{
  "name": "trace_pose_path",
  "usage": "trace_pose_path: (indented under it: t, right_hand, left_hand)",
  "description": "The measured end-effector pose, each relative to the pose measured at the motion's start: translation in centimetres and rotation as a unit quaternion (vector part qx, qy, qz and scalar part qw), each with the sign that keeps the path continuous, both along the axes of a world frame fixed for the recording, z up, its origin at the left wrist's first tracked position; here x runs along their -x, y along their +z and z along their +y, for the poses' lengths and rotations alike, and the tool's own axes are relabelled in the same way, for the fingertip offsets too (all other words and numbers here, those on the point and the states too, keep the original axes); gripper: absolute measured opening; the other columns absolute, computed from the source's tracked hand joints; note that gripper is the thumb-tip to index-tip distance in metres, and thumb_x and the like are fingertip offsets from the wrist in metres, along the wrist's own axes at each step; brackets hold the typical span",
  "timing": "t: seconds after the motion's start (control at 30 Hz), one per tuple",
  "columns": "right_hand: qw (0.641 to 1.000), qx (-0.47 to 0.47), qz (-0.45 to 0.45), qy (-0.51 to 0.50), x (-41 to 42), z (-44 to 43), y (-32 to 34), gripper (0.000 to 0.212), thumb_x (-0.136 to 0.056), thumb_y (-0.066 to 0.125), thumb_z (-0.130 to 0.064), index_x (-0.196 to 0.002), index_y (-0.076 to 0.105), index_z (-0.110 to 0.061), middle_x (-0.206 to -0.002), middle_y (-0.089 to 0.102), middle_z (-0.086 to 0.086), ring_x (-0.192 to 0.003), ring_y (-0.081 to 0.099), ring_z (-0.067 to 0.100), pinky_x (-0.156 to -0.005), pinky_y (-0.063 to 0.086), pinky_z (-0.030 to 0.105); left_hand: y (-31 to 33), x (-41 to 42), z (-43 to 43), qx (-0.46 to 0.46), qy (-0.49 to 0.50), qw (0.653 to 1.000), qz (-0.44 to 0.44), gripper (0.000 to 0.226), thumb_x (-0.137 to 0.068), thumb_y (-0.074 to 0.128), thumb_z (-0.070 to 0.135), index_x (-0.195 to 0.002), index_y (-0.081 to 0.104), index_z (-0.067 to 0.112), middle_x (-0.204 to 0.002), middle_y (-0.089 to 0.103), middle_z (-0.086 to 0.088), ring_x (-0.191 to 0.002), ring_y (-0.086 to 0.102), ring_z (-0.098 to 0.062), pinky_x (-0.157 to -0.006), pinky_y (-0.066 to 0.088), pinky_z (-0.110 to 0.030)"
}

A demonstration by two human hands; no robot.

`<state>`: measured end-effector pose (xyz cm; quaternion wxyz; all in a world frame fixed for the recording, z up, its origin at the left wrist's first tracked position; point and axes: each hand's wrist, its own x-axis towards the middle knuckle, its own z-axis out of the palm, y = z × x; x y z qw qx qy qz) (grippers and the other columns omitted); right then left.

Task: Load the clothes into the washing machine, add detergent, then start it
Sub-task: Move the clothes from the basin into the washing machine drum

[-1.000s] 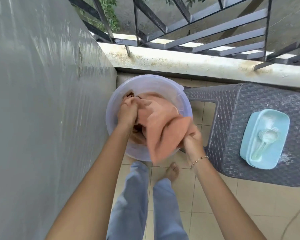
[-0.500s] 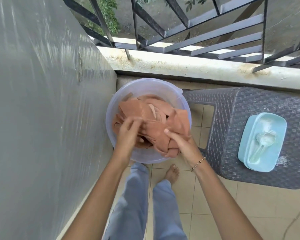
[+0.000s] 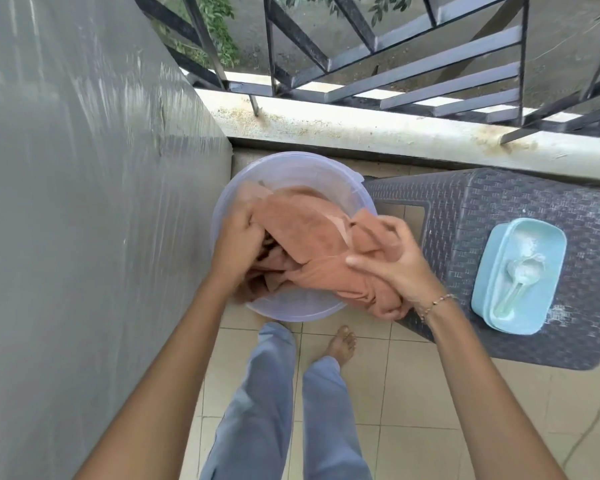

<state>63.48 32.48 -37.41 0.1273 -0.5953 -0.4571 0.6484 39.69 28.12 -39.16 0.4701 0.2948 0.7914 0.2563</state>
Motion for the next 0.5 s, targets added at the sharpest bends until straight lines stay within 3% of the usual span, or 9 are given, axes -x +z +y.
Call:
trace_pose_path:
  t: [0.07, 0.13, 0.2, 0.27, 0.33, 0.4, 0.43, 0.5]
  right_hand:
    - [0.995, -0.01, 0.004, 0.095, 1.8, -0.8, -0.2, 0.101, -0.041, 0.091, -0.045, -0.127, 0.039, -0.051, -0.119, 0.061, -0.019, -0.111, 0.059, 0.001, -0.094, 0.046, 0.026]
    - [0.99, -0.035, -0.006, 0.137, 3.6, -1.4, -0.4, 0.071, -0.049, 0.084, -0.039, -0.111, 0.052, -0.05, -0.1, 0.069, -0.021, -0.091, 0.063, 0.002, -0.086, 0.047, 0.024]
    - [0.993, -0.067, 0.005, 0.102, 4.5, -1.4, -0.1, 0.035, -0.065, 0.074, -0.019, -0.095, 0.063, -0.035, -0.084, 0.073, -0.005, -0.073, 0.063, 0.011, -0.078, 0.046, 0.023]
    - [0.997, -0.06, 0.041, 0.011, 3.7, -1.1, 0.6, 0.028, -0.075, 0.067, 0.003, -0.086, 0.066, -0.022, -0.077, 0.071, -0.008, -0.071, 0.063, 0.001, -0.076, 0.05, 0.021]
    - [0.992, -0.023, 0.088, -0.084, 2.3, -0.7, 1.4, 0.024, -0.075, 0.066, 0.003, -0.079, 0.068, -0.021, -0.071, 0.072, -0.014, -0.071, 0.065, -0.005, -0.071, 0.053, 0.016]
    - [0.989, 0.019, 0.122, -0.083, 1.3, -0.6, 2.3, 0.015, -0.069, 0.066, -0.007, -0.079, 0.068, -0.019, -0.072, 0.073, -0.017, -0.073, 0.066, -0.007, -0.069, 0.053, 0.012]
    - [0.99, 0.028, 0.13, -0.048, 1.0, -0.5, 2.6, 0.02, -0.067, 0.067, -0.009, -0.084, 0.067, -0.019, -0.076, 0.072, -0.018, -0.075, 0.065, -0.007, -0.072, 0.053, 0.012]
    - [0.991, 0.021, 0.115, 0.062, 0.9, -0.5, 2.7, 0.054, -0.065, 0.079, -0.005, -0.11, 0.056, -0.026, -0.1, 0.066, -0.022, -0.092, 0.059, -0.01, -0.087, 0.047, 0.01]
  left_hand:
    - [3.0, -2.8, -0.2, -0.004, 0.021, 0.994, -0.106, 0.026, -0.082, 0.046, 0.028, -0.1, 0.065, 0.03, -0.085, 0.073, 0.003, -0.078, 0.067, -0.015, -0.069, 0.057, -0.031]
    - [4.7, -5.4, -0.5, -0.066, -0.059, 0.99, -0.111, 0.03, -0.075, 0.05, 0.034, -0.098, 0.065, 0.023, -0.087, 0.072, -0.004, -0.075, 0.062, -0.013, -0.073, 0.053, -0.036]
    - [5.4, -6.4, -0.9, -0.116, -0.054, 0.989, -0.07, 0.027, -0.07, 0.056, 0.039, -0.092, 0.06, 0.024, -0.083, 0.068, -0.003, -0.071, 0.059, -0.015, -0.072, 0.05, -0.038]
    - [4.7, -5.5, -1.8, -0.14, -0.021, 0.99, -0.027, 0.034, -0.07, 0.066, 0.039, -0.101, 0.058, 0.031, -0.097, 0.067, 0.007, -0.09, 0.062, -0.012, -0.083, 0.049, -0.032]
    - [3.0, -4.3, -3.2, -0.134, -0.067, 0.986, 0.067, 0.038, -0.078, 0.068, 0.029, -0.113, 0.06, 0.018, -0.111, 0.063, 0.0, -0.106, 0.058, -0.02, -0.094, 0.046, -0.037]
    - [1.7, -3.4, -4.0, -0.092, -0.039, 0.994, 0.044, 0.018, -0.09, 0.061, 0.014, -0.104, 0.063, 0.004, -0.105, 0.064, -0.011, -0.1, 0.058, -0.024, -0.094, 0.046, -0.046]
    - [1.6, -3.1, -3.9, -0.069, 0.008, 0.998, -0.005, 0.01, -0.093, 0.057, 0.009, -0.098, 0.063, 0.003, -0.097, 0.065, -0.01, -0.093, 0.058, -0.021, -0.093, 0.048, -0.046]
    - [2.7, -3.2, -3.1, -0.063, 0.083, 0.99, -0.098, 0.012, -0.096, 0.052, 0.007, -0.091, 0.063, 0.009, -0.084, 0.064, -0.004, -0.084, 0.056, -0.017, -0.085, 0.048, -0.036]
